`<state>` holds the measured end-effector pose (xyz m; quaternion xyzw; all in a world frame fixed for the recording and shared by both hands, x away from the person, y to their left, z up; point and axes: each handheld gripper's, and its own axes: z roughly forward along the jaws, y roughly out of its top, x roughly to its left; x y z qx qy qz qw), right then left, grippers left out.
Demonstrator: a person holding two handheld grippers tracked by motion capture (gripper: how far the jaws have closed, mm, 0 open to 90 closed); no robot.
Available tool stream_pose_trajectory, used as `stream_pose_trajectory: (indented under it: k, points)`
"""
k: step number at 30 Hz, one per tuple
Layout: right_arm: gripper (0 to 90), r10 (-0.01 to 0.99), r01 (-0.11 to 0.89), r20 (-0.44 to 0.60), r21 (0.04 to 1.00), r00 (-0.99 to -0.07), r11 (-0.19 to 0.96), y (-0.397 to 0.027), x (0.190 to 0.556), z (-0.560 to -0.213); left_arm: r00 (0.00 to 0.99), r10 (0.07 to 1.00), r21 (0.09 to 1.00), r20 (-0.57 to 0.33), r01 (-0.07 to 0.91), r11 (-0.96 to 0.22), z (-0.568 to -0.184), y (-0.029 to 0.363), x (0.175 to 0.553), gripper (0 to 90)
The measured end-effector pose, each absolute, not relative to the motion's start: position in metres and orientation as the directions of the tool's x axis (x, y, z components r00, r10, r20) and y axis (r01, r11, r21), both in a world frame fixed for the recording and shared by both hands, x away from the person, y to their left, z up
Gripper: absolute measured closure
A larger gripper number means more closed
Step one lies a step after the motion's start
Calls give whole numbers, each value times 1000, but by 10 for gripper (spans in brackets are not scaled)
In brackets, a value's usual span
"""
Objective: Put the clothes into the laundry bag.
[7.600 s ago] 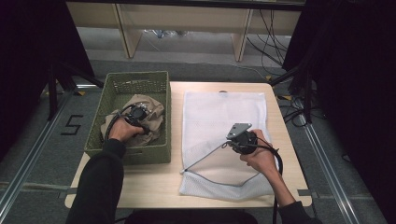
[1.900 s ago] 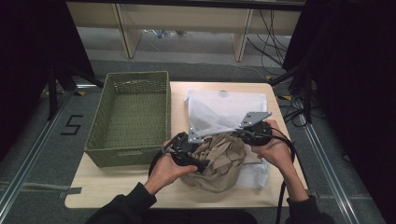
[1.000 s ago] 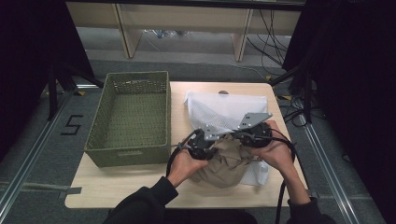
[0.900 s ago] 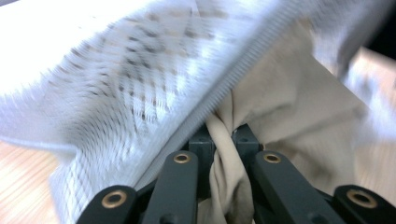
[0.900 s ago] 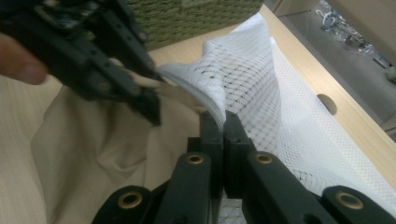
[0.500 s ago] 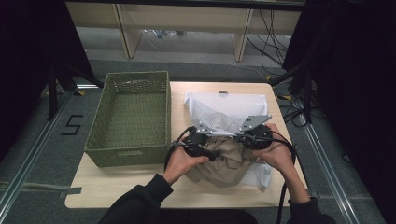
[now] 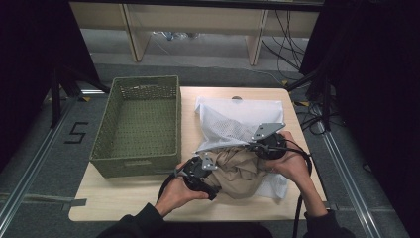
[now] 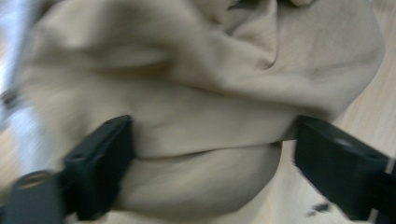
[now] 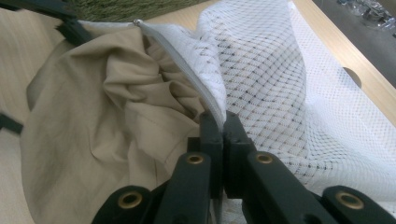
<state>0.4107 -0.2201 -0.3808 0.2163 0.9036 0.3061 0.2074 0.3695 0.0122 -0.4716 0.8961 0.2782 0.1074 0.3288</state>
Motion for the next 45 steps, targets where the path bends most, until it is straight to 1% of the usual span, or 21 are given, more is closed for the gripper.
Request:
stream_pose_trajectory:
  k: [1, 2, 3, 4, 5, 9, 11, 12, 14, 18, 22, 23, 25, 27, 30, 32, 36, 40, 43, 44, 45]
  points:
    - [900, 512, 258, -248, 640, -822, 724, -220, 411, -381, 821, 571, 648, 30, 419, -637, -471, 8, 372, 78]
    - [900, 505, 258, -242, 635, -829, 728, -217, 410, -382, 821, 569, 654, 45, 406, -638, -471, 5, 374, 282]
    - [900, 505, 258, -242, 635, -829, 728, -217, 410, -382, 832, 553, 657, 52, 389, -646, -469, 4, 375, 282]
    - [900, 513, 271, -233, 635, -826, 724, -215, 408, -382, 849, 525, 658, 51, 367, -658, -468, 2, 378, 501]
    - [900, 513, 271, -233, 635, -826, 724, -215, 408, -382, 851, 523, 654, 40, 373, -658, -468, 0, 379, 501]
    - [900, 496, 249, -247, 633, -832, 733, -213, 408, -382, 849, 524, 670, 66, 351, -654, -468, -9, 380, 745]
    - [900, 492, 248, -240, 636, -837, 731, -214, 408, -381, 836, 543, 696, 74, 347, -628, -461, -11, 382, 809]
    - [900, 503, 255, -228, 650, -834, 716, -215, 406, -378, 828, 559, 717, 36, 368, -592, -457, -12, 384, 834]
    - [900, 510, 261, -225, 651, -830, 713, -216, 405, -376, 819, 574, 746, -6, 386, -543, -444, -12, 394, 847]
    - [900, 500, 233, -242, 666, -832, 709, -219, 401, -365, 791, 611, 787, -20, 390, -478, -431, -19, 411, 863]
    - [900, 504, 246, -232, 660, -832, 710, -225, 400, -367, 756, 655, 775, -17, 424, -469, -450, -24, 427, 845]
    - [900, 509, 251, -230, 661, -829, 707, -224, 400, -369, 737, 672, 770, -76, 471, -429, -460, -25, 429, 826]
    - [900, 502, 257, -225, 648, -835, 717, -225, 400, -374, 732, 674, 763, -99, 491, -420, -471, -25, 428, 749]
    - [900, 501, 261, -222, 642, -836, 721, -225, 400, -378, 740, 668, 760, -72, 475, -444, -471, -21, 422, 663]
    - [900, 502, 276, -210, 632, -839, 724, -225, 401, -384, 744, 668, 751, -25, 454, -479, -464, -14, 412, 447]
    - [900, 503, 279, -208, 629, -839, 725, -225, 402, -386, 740, 672, 749, 16, 436, -498, -458, -6, 402, 353]
    - [900, 504, 280, -207, 630, -838, 724, -225, 402, -386, 733, 674, 738, 92, 404, -540, -455, 14, 382, 227]
    - [900, 500, 276, -213, 626, -839, 729, -224, 402, -387, 708, 703, 696, 63, 474, -540, -474, 22, 381, 156]
    - [900, 496, 276, -210, 622, -843, 732, -222, 401, -387, 718, 696, 688, 7, 502, -525, -488, 18, 391, 167]
    - [900, 497, 275, -213, 623, -841, 732, -221, 401, -388, 737, 676, 686, 2, 491, -537, -491, 16, 394, 244]
    - [900, 495, 273, -214, 622, -842, 734, -221, 401, -388, 764, 645, 692, -4, 467, -550, -491, 14, 395, 440]
